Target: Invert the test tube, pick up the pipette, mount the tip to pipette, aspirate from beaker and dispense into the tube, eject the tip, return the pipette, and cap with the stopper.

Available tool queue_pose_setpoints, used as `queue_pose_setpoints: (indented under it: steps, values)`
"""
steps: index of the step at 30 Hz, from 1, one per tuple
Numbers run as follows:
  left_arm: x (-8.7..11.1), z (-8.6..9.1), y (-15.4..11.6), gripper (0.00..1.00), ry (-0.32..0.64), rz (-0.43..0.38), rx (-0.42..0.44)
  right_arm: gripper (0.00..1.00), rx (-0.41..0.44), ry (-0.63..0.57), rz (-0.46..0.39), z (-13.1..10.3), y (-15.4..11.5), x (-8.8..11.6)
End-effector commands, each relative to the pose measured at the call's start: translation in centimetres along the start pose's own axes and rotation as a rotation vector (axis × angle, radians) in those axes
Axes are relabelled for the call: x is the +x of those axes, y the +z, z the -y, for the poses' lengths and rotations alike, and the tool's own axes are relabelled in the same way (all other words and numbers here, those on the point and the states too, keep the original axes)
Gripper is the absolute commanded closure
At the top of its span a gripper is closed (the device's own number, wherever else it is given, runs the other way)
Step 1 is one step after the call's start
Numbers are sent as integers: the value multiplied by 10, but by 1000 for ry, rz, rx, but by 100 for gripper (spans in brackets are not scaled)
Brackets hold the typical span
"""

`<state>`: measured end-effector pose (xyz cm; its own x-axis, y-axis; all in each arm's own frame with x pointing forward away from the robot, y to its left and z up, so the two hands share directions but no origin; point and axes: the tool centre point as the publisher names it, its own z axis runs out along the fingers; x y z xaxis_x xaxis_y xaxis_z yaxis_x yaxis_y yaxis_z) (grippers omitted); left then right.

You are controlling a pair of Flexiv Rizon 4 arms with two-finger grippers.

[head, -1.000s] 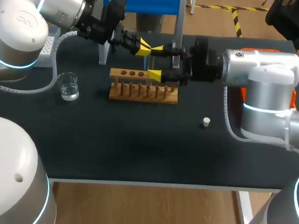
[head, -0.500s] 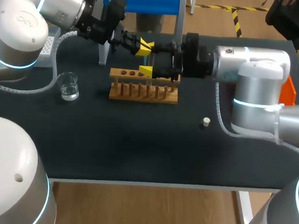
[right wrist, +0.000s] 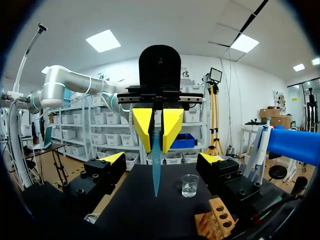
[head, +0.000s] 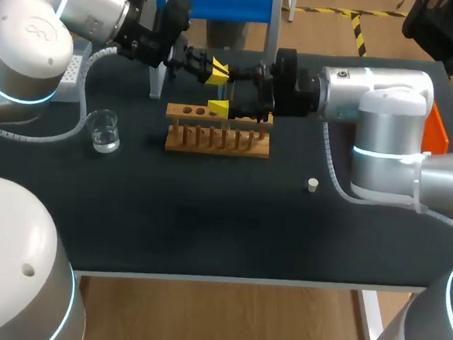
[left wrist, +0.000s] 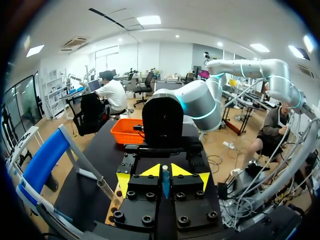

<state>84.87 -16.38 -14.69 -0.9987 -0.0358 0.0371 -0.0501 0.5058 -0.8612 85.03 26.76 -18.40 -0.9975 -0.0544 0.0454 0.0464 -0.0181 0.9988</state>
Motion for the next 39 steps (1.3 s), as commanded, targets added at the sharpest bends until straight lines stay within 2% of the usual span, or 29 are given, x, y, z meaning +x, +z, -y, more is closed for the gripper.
queue_pose_setpoints:
  steps: [1, 9, 17, 22, 27, 32, 36, 39]
  values:
    - [1, 0, 0, 100, 0, 2, 1, 13, 3, 0, -19, 0, -2, -4]
    - [1, 0, 0, 100, 0, 2, 1, 42, 3, -3, -29, 0, -3, -4]
    - [1, 0, 0, 100, 0, 2, 1, 46, 2, -7, -39, -1, -2, 1]
    - [1, 0, 0, 100, 0, 2, 1, 52, 4, -12, -45, -1, -1, 2]
    - [1, 0, 0, 100, 0, 2, 1, 72, 6, -15, -48, -1, -1, 3]
    - [1, 0, 0, 100, 0, 2, 1, 78, 6, -15, -49, -1, -1, 3]
    - [1, 0, 0, 100, 0, 2, 1, 100, 4, -17, -52, -2, -2, 5]
    - [1, 0, 0, 100, 0, 2, 1, 100, 4, -20, -56, -2, -2, 5]
